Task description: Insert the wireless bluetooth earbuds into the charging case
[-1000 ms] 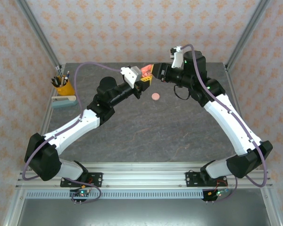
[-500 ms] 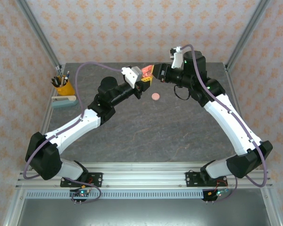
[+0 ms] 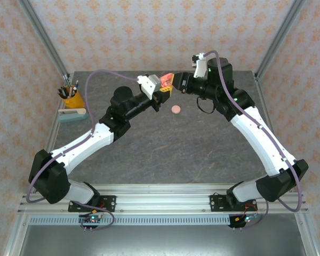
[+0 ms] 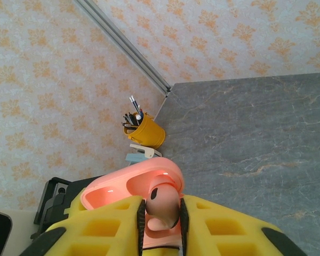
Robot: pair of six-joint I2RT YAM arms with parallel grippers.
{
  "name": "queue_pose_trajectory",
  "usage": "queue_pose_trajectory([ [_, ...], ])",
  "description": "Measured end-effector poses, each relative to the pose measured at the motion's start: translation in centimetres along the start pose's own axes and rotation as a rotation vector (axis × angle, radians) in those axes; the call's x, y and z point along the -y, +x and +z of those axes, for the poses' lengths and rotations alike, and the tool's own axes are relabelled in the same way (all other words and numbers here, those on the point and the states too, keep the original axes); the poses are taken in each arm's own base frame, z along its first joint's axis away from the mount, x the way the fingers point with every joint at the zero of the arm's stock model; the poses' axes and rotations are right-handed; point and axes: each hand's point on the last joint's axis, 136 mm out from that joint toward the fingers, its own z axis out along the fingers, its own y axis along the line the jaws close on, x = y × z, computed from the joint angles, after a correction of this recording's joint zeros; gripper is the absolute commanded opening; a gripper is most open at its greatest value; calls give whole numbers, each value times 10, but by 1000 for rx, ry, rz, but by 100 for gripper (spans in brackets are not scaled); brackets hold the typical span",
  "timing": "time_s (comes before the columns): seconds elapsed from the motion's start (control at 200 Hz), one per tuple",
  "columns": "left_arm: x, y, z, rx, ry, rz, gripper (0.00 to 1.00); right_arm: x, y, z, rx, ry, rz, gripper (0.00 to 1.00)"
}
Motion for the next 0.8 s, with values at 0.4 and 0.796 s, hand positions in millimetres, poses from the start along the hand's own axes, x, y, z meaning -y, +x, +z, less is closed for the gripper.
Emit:
queue_pose_trajectory([
  [0.4, 0, 1, 0, -3, 0, -1, 0, 2, 0, -1, -2, 16, -38, 14],
  [0.796, 0, 1, 0, -6, 0, -2, 0, 4, 0, -4, -9, 35, -63, 12],
])
